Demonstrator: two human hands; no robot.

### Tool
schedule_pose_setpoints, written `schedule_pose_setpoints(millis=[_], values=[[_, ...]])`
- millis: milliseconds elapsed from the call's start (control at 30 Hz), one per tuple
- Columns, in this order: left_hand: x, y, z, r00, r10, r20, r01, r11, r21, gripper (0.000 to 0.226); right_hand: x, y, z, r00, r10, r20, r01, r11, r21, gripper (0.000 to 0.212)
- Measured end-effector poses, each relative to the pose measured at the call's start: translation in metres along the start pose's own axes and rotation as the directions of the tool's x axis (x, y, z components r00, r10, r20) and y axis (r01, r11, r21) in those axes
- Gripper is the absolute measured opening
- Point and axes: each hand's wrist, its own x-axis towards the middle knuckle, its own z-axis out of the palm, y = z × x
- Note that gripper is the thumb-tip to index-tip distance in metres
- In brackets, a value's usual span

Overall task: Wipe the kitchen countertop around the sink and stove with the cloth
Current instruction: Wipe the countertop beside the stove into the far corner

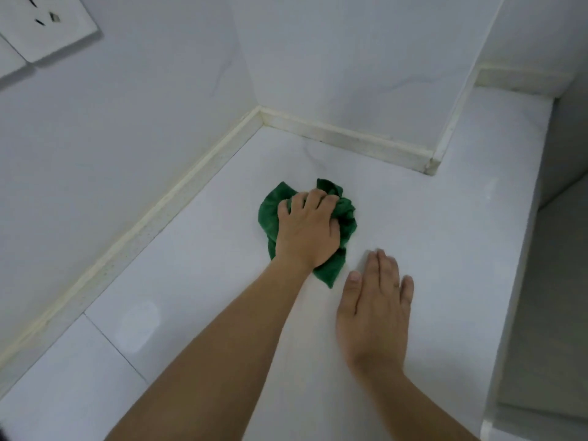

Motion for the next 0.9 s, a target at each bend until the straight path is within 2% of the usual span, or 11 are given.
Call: schedule_pose_setpoints(millis=[67,167,233,367,567,667,733,800,867,900], values=[[-0.040,-0.012,-0.002,0.999,0.012,-0.038,-0.012,1.000,-0.005,0.048,-0.001,0.000,-0.001,1.000,-0.001,0.001,0.001,0.999,-0.035,0.065],[-0.107,-0.036,-0.007,0.997,-0.043,-0.068,0.041,0.999,-0.021,0.044,0.011,-0.004,-0.010,0.999,0.031,-0.035,-0.032,0.999,-0.034,0.060],[-0.113,-0.044,-0.010,0.993,-0.095,-0.064,0.095,0.995,-0.010,0.045,0.035,-0.008,-0.017,1.000,-0.021,-0.001,0.020,0.998,-0.067,0.058],[-0.068,-0.051,-0.007,0.975,-0.208,-0.076,0.211,0.977,0.032,0.050,0.081,-0.004,-0.011,0.960,-0.219,0.177,0.260,0.932,-0.254,0.066],[0.048,-0.111,-0.012,0.898,-0.438,-0.037,0.439,0.896,0.061,0.048,0.094,0.007,0.009,0.951,-0.230,0.208,0.284,0.915,-0.286,0.066],[0.055,-0.116,-0.010,0.848,-0.528,-0.053,0.530,0.848,0.025,0.046,0.093,0.005,0.009,0.952,-0.251,0.176,0.293,0.914,-0.280,0.070],[0.030,-0.090,-0.008,0.826,-0.560,-0.063,0.561,0.828,0.003,0.045,0.091,0.005,0.007,0.949,-0.255,0.187,0.300,0.912,-0.279,0.070],[-0.018,-0.050,-0.003,0.893,-0.442,-0.086,0.443,0.896,-0.010,0.046,0.091,0.006,0.006,0.945,-0.262,0.198,0.309,0.912,-0.270,0.068],[-0.068,-0.020,0.000,0.975,-0.208,-0.076,0.205,0.978,-0.048,0.047,0.090,0.006,0.004,0.943,-0.264,0.205,0.312,0.915,-0.256,0.068],[-0.073,-0.022,0.000,0.989,-0.129,-0.067,0.125,0.990,-0.067,0.049,0.091,0.006,0.004,0.943,-0.267,0.197,0.311,0.918,-0.247,0.068]])
